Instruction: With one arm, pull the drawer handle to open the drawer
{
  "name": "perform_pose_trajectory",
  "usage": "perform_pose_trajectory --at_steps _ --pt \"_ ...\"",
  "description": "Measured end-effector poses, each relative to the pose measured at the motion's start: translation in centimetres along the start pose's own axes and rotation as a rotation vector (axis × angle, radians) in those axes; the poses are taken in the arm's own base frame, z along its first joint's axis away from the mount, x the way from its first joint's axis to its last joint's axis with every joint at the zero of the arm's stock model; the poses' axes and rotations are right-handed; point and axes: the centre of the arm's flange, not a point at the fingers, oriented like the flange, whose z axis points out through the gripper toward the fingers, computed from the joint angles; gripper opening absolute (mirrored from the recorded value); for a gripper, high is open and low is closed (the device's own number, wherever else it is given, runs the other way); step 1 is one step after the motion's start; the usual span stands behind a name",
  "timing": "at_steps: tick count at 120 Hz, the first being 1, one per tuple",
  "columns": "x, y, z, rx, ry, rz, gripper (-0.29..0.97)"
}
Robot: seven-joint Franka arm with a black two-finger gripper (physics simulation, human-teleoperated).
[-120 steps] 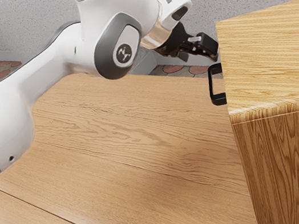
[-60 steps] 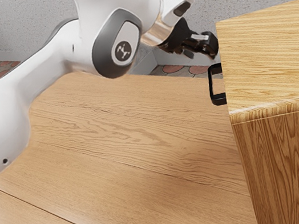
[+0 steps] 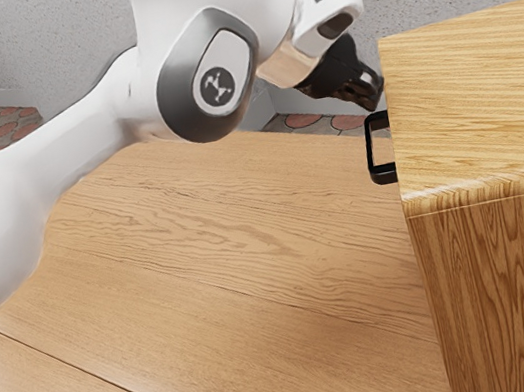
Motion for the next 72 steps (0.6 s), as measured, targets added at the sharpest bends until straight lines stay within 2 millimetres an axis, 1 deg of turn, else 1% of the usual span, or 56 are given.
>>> perform_pose_trajectory --at_steps 16,31,42,58,64,72 --pt "-1.0 0.6 0.2 -0.002 -0.031 0.058 0.69" --pt "-2.3 1.4 -1.1 0.026 -0.053 0.104 0.69" --pt "-3.1 1.4 -1.7 0.042 -0.065 0.120 0.70" --pt "-3.5 1.6 -1.9 0.046 -0.073 0.141 0.70" --pt "-3.6 1.8 -1.9 0.047 -0.077 0.148 0.73" --pt "-3.9 1.6 -2.3 0.058 -0.079 0.153 0.70"
